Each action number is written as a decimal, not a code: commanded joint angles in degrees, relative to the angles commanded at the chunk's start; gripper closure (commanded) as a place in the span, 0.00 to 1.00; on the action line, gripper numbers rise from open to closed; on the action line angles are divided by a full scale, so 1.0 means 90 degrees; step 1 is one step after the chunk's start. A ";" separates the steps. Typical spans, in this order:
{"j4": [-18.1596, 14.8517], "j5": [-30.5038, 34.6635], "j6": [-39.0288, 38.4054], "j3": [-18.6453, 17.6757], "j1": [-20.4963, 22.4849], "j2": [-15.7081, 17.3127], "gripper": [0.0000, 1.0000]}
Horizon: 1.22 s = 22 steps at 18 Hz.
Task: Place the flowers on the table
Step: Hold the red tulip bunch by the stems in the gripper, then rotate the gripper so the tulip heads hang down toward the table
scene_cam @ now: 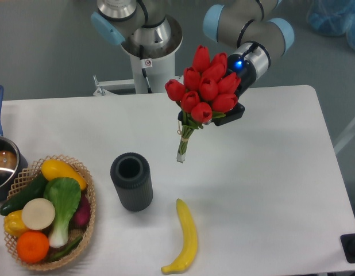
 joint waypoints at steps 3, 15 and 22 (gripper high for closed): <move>0.0000 0.0233 0.0000 0.0000 -0.0010 0.0058 0.63; -0.0019 0.0779 -0.0068 0.0049 0.0000 0.0205 0.63; -0.0029 0.1941 -0.0322 0.0264 -0.0107 0.0332 0.63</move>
